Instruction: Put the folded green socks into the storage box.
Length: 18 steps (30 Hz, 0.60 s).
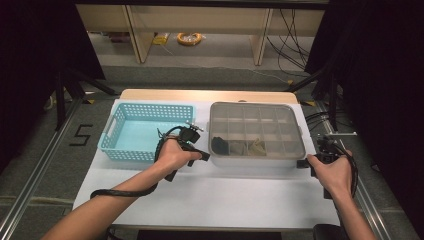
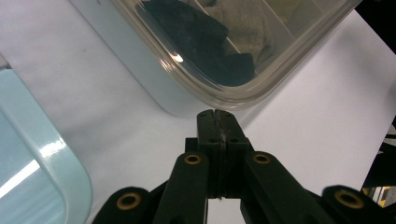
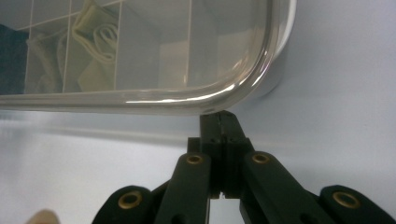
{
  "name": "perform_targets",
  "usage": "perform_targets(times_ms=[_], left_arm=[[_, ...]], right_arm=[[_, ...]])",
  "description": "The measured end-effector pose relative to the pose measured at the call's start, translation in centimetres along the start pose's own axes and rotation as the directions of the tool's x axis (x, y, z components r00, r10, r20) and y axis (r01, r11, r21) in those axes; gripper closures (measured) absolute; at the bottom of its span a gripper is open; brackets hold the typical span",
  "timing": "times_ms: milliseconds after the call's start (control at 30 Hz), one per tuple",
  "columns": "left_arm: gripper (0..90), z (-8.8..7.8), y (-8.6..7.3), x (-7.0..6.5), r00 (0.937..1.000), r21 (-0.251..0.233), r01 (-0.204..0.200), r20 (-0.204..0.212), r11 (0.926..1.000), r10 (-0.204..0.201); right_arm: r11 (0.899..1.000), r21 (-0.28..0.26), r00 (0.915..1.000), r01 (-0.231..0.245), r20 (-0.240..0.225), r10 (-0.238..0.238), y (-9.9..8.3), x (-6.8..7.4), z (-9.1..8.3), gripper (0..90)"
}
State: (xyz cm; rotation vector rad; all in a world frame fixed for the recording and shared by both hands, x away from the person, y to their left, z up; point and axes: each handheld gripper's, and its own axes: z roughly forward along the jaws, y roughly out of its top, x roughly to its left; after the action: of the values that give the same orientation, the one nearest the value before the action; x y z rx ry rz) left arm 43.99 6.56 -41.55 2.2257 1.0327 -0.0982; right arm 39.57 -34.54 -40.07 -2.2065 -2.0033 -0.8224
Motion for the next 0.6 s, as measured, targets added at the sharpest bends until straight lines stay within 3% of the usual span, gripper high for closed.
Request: perform_targets(times_ms=[33, 133, 167, 367, 400, 433, 500, 533, 567, 600], left_arm=[[89.5, 0.0, 0.0, 0.0, 1.0000, -0.002, 0.000, 0.006, 1.0000, 0.000], [89.3, 0.0, 0.2, -0.1, 1.0000, 0.001, -0.001, 0.006, 1.0000, 0.001], [89.3, 0.0, 0.2, -0.1, 1.0000, -0.001, -0.001, 0.006, 1.0000, 0.001], [88.9, 0.1, 0.4, 0.1, 1.0000, 0.004, 0.001, 0.003, 1.0000, -0.001], [88.9, 0.2, 0.3, 0.0, 1.0000, 0.002, 0.006, 0.003, 1.0000, -0.006], [88.8, 0.2, 0.4, 0.1, 1.0000, 0.001, 0.006, 0.007, 1.0000, -0.006], [88.8, 0.2, 0.4, 0.1, 1.0000, 0.004, 0.005, 0.001, 1.0000, -0.005], [88.7, 0.2, 0.4, 0.1, 1.0000, 0.004, 0.005, 0.001, 1.0000, -0.005], [88.7, 0.2, 0.4, 0.1, 1.0000, 0.005, 0.004, -0.004, 1.0000, -0.004], [88.7, 0.2, 0.4, 0.1, 1.0000, 0.002, 0.007, 0.000, 1.0000, -0.007]], right_arm=[[0.999, 0.000, 0.9992, -0.038, -0.011, 0.038, 0.0, 0.3, 0.0, 90.0], [0.999, -0.015, 0.9993, -0.036, -0.008, 0.036, 0.0, 0.3, -0.2, 90.0], [1.000, -0.025, 0.9999, 0.013, 0.008, -0.013, 0.0, 0.0, -0.3, 90.0], [0.999, -0.049, 1.0000, 0.008, 0.005, -0.007, 0.3, 0.4, -1.1, 90.0], [0.997, -0.066, 0.9993, 0.034, 0.021, -0.032, 0.3, 0.2, -1.0, 90.0], [0.998, -0.063, 1.0000, 0.009, -0.002, -0.009, 0.3, 0.4, -1.2, 90.0], [0.998, -0.060, 0.9999, 0.014, 0.004, -0.014, 0.4, 0.3, -1.3, 90.0], [0.997, -0.069, 0.9997, -0.023, -0.010, 0.022, 0.4, 0.5, -1.1, 90.0], [0.998, -0.062, 1.0000, -0.007, 0.001, 0.007, 0.4, 0.4, -1.1, 90.0], [0.998, -0.056, 0.9993, -0.038, 0.001, 0.038, 0.4, 0.6, -1.2, 90.0]])
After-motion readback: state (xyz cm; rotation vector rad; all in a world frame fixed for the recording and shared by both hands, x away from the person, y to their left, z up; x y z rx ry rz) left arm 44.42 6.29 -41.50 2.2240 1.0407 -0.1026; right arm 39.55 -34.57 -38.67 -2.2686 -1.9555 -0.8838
